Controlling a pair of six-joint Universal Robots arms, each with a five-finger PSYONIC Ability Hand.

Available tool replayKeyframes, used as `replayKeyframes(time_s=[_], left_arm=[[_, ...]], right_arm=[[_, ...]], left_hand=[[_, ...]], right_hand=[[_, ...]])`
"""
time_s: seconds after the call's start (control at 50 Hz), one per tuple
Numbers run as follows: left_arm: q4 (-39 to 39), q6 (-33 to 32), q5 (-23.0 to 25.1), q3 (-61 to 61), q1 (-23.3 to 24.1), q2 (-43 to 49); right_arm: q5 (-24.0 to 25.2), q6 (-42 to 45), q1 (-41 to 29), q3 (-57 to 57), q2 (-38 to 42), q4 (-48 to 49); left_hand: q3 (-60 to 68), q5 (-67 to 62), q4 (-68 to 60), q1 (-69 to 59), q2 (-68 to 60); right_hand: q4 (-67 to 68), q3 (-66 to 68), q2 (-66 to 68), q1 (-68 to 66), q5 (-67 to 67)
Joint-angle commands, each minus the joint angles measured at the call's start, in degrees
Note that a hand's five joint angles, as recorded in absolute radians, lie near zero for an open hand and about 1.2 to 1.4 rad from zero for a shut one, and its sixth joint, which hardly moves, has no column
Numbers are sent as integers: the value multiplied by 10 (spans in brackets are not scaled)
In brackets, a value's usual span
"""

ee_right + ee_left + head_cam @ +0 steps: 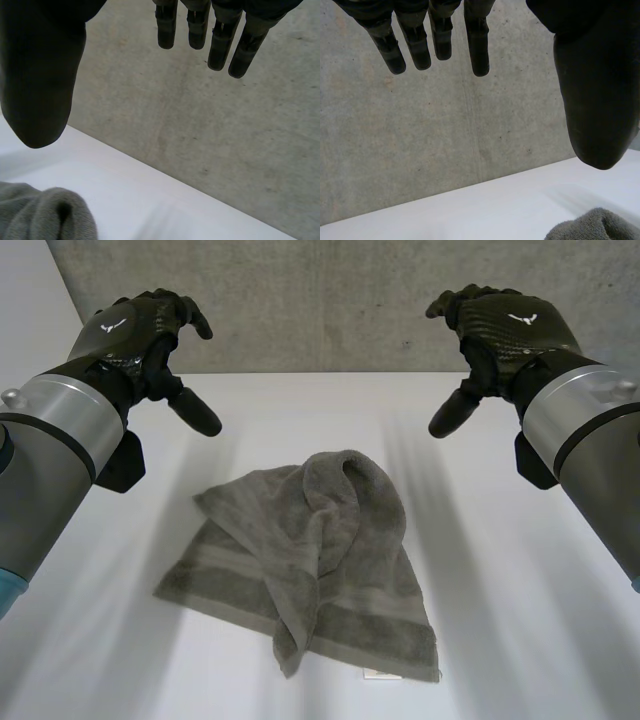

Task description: Fold the towel.

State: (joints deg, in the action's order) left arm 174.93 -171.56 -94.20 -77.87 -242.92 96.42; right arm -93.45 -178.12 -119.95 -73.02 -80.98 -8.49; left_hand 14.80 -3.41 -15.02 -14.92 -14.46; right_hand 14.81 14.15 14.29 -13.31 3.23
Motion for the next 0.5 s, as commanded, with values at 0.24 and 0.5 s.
replayKeyframes(time_s=[0.24,0.5], left_arm=[[-14,0,0,5,0,4],[-13,-2,0,4,2,10]], right_arm=[[-38,30,7,0,1,0],[-29,49,2,4,6,-2]], left_hand=[[-41,27,43,42,37],[-34,20,36,35,31]], right_hand=[[-48,-41,-43,33,-32],[-48,-41,-43,33,-32]])
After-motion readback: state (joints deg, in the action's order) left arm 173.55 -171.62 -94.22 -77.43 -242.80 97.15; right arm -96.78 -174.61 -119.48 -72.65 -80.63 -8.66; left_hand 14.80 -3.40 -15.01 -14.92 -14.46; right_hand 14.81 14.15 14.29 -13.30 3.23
